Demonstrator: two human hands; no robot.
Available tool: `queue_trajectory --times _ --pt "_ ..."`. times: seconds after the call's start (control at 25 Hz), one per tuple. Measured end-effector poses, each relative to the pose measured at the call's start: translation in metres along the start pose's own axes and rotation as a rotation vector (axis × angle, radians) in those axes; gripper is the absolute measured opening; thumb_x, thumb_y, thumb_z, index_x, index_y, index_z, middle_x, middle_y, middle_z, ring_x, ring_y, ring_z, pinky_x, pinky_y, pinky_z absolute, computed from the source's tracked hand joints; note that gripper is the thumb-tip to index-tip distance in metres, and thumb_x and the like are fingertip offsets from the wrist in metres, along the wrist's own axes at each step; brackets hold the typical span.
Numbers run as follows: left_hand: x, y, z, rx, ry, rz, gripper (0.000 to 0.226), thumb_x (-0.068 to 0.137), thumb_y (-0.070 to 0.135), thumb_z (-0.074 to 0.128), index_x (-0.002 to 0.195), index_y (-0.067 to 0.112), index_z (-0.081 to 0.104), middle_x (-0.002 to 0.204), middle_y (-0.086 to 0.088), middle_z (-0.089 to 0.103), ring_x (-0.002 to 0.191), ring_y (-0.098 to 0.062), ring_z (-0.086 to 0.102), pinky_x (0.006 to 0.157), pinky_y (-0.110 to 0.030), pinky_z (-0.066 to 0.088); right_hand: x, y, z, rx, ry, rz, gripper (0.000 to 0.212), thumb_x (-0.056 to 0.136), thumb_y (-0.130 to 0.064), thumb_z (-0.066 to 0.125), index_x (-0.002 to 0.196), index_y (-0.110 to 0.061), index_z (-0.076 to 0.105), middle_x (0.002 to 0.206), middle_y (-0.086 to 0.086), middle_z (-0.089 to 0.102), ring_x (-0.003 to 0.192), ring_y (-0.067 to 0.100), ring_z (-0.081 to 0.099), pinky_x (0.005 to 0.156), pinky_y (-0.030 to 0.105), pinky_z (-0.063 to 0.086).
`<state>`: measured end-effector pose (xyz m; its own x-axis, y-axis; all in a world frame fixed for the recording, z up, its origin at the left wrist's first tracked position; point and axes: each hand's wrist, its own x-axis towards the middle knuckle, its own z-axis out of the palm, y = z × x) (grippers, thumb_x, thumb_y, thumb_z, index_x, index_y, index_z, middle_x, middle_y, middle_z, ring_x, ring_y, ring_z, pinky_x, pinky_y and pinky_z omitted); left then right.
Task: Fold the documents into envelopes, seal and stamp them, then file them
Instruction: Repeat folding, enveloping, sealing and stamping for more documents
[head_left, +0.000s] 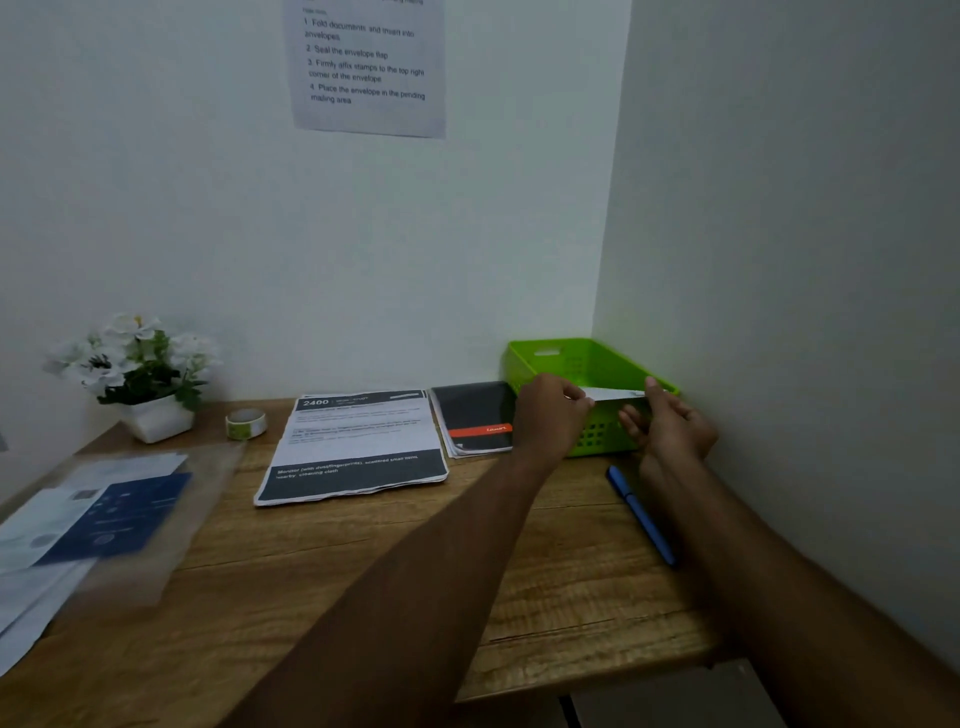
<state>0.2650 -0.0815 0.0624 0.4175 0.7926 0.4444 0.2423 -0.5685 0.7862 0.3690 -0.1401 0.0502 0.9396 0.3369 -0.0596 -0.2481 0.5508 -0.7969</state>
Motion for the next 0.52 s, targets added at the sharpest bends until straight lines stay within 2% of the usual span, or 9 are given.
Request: queue_trajectory --times 0.08,0.24,0.32,0.4,0.52 --pt "0.008 -0.002 0.000 0.064 -0.042 -0.002 0.015 0.081 0.023 0.067 0.086 0.010 0.074 0.083 -0.011 0.073 0.076 -0.026 0.069 0.073 -0.035 0.056 0.005 -0.001 0.001 -0.014 -0.001 0.020 0.017 0.088 -0.019 0.069 0.082 -0.009 0.057 0.080 0.009 0.063 0.037 0.008 0.060 0.041 0.022 0.054" --pt "0.008 -0.005 -0.002 0.105 -0.119 0.002 0.022 0.083 0.029 0.065 0.099 0.014 0.068 0.098 -0.007 0.071 0.083 -0.026 0.069 0.079 -0.039 0.055 0.006 -0.001 -0.002 -0.021 0.037 0.080 0.019 0.098 -0.023 0.050 0.084 -0.010 0.053 0.074 0.005 0.052 0.049 0.017 0.056 0.035 0.021 0.050" --pt "0.003 -0.008 -0.007 0.091 -0.097 0.032 0.022 0.083 0.027 0.064 0.101 0.015 0.067 0.092 -0.006 0.070 0.083 -0.025 0.068 0.079 -0.038 0.055 0.001 0.000 -0.004 -0.059 0.087 0.045 0.020 0.096 -0.020 0.046 0.078 -0.014 0.051 0.070 0.003 0.048 0.049 0.015 0.048 0.031 0.018 0.042" --pt "-0.004 -0.012 -0.018 0.109 -0.066 0.081 0.018 0.083 0.023 0.063 0.098 0.016 0.068 0.076 0.000 0.066 0.074 -0.021 0.066 0.075 -0.036 0.054 -0.008 0.002 -0.002 -0.117 0.119 -0.061 0.017 0.095 -0.020 0.045 0.080 -0.015 0.052 0.066 0.000 0.046 0.046 0.013 0.041 0.029 0.017 0.033" --pt "-0.016 -0.023 -0.042 0.169 -0.047 0.134 0.014 0.083 0.020 0.060 0.090 0.014 0.071 0.075 -0.001 0.067 0.078 -0.019 0.065 0.075 -0.036 0.053 -0.035 0.009 0.012 -0.151 0.031 -0.173 0.021 0.095 -0.018 0.044 0.075 -0.021 0.051 0.062 -0.002 0.046 0.041 0.013 0.037 0.031 0.013 0.026"
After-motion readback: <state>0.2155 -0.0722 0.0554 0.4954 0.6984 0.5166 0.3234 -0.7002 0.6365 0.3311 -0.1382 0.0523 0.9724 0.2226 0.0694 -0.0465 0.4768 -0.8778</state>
